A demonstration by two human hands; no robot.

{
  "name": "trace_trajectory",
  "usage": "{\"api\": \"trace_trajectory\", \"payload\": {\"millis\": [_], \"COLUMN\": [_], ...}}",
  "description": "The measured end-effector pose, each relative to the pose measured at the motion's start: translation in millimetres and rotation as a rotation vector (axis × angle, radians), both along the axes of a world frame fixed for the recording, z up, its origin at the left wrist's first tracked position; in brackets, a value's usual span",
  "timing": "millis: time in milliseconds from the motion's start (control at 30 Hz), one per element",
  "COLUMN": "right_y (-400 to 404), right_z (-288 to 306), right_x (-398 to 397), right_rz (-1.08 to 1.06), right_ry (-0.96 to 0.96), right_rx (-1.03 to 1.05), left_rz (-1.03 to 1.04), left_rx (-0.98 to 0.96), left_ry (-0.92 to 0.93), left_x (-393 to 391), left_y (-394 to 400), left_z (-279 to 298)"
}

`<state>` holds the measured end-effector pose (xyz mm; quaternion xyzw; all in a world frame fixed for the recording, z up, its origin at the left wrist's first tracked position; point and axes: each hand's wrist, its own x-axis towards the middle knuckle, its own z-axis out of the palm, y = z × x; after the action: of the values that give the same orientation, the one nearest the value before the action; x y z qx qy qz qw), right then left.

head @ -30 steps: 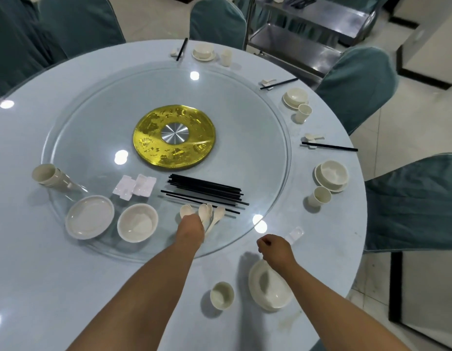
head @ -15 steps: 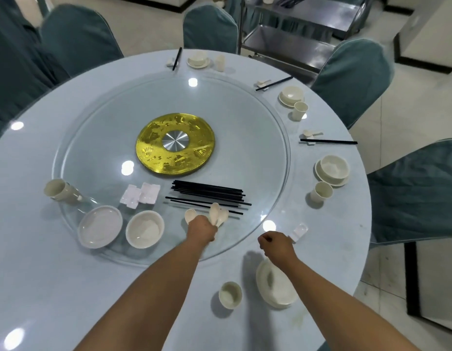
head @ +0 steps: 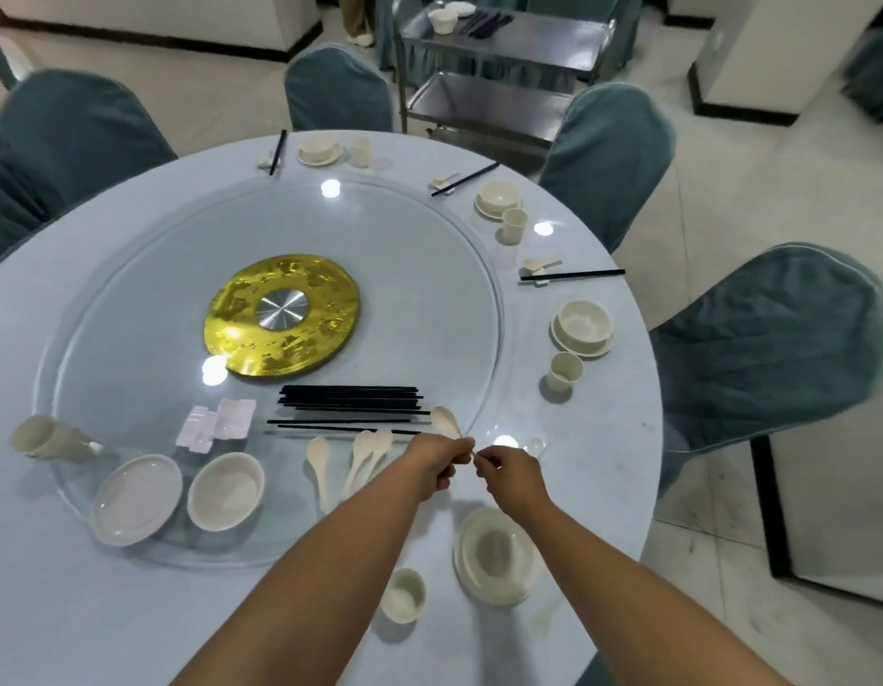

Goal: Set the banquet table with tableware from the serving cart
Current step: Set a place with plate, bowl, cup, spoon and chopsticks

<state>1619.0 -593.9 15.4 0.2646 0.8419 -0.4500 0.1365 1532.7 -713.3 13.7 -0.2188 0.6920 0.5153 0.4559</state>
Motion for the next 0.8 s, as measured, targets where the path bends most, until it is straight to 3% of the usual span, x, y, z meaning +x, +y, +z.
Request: {"api": "trace_trajectory", "payload": {"millis": [133,333,500,633,800], "right_y": [42.5,102.2,125.0,129.0,128.0], "right_z": [-12.8,-41.3,-67.3,-76.6,-82.5], "right_x": [15.7,37.4,41.3,36.5,37.0], "right_rz": [-0.102,-0.264,-0.358,-0.367,-0.409], "right_ry": [-0.038,-0.119,-0.200,-0.226,-0.260], "right_rx": [0.024,-0.016,-0.081,-0.087,-0.109], "left_rz": [-0.070,-0.557,-0.774,-0.811,-0.636], "left_rx": [-0.038,-0.456,-0.630,-0.673,-0.589], "left_ry": [0.065,0.493,0.550,0.595,0.558], "left_x": [1.9,-6.5,-9.0,-6.6,-7.7], "left_y": [31.5,39.5,32.4,25.0,17.5], "left_z": [-10.9,-30.7,-50.2,-57.4,-59.4]}}
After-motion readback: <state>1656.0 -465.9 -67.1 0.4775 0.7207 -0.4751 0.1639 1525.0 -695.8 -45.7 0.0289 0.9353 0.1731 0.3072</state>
